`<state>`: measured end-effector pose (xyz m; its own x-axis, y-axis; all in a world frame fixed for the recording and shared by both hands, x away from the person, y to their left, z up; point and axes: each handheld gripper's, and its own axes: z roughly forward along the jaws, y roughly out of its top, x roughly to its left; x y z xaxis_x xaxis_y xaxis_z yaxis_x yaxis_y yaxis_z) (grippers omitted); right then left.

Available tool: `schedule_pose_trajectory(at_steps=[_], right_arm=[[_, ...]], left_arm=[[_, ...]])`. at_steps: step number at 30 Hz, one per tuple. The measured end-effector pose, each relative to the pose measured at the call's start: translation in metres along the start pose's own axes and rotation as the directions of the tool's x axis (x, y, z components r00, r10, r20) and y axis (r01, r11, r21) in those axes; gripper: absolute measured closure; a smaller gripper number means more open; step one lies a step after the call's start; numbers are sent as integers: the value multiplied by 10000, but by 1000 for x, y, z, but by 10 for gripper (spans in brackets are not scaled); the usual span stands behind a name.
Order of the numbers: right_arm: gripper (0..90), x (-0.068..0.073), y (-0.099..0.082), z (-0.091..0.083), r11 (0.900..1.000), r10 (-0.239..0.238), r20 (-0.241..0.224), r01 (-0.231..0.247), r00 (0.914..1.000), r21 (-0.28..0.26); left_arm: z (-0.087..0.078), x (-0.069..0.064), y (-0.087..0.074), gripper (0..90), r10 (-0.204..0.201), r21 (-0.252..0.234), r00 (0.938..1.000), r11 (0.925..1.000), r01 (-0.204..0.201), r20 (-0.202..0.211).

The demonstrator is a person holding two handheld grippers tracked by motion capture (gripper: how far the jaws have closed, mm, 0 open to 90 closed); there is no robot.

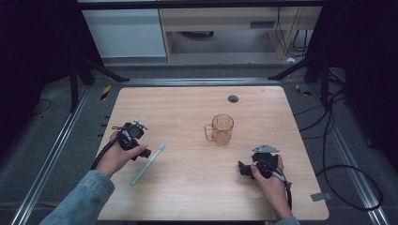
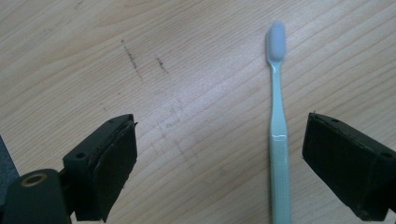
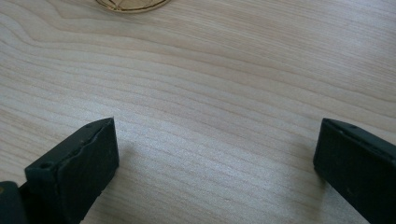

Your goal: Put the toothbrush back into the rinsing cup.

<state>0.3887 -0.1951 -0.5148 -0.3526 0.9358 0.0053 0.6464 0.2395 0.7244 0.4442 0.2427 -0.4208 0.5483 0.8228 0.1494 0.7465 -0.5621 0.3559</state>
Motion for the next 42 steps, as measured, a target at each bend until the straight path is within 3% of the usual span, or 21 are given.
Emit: schedule_pose_trajectory(at_steps=[6,15,21,42], right_arm=[[4,0,0,0,10000,-4,73,4,10000,-6],[4,0,0,0,10000,-18,70,18,10000,-15],[4,0,0,0,10000,-18,71,18,10000,-16],[4,0,0,0,10000,34,66,-34,10000,4]], left_arm=[[2,-5,1,96,209,346,9995,9992,-217,230],[1,-5,5,170,-136,486,9970,9988,99,765],[6,-10,7,255,-40,638,9951,9980,-23,989],[17,-21,16,374,377,1220,9903,9910,-542,1339]])
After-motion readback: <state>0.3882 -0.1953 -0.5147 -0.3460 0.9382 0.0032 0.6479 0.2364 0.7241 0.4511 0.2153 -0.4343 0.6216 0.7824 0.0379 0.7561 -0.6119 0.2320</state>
